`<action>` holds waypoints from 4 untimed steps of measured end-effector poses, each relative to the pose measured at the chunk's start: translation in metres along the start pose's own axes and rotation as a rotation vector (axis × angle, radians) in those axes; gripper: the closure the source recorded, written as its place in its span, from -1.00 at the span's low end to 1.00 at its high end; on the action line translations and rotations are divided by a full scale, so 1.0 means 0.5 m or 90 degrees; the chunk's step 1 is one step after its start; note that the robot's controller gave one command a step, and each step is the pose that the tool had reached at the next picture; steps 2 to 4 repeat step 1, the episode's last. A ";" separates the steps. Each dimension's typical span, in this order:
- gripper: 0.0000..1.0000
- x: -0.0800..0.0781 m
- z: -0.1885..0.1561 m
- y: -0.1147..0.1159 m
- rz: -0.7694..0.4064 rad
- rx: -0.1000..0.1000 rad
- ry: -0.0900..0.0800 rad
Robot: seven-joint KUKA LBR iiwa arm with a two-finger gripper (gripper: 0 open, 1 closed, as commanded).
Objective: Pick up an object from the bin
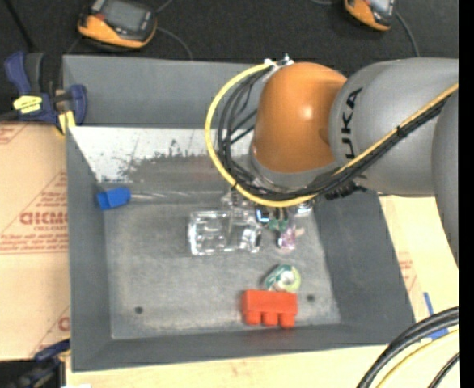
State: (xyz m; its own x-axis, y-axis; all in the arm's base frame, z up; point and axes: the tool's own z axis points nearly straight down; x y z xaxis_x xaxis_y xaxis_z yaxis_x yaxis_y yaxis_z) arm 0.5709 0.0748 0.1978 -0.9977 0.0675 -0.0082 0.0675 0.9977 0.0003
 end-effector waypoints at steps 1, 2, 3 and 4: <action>1.00 0.028 -0.103 0.015 -0.007 -0.001 0.002; 1.00 0.028 -0.103 0.015 -0.007 -0.001 0.002; 1.00 0.028 -0.103 0.015 -0.007 -0.001 0.002; 1.00 0.028 -0.103 0.015 -0.007 -0.001 0.002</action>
Offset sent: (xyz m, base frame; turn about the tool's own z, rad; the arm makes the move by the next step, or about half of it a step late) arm -0.0144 0.0090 0.0485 -0.0081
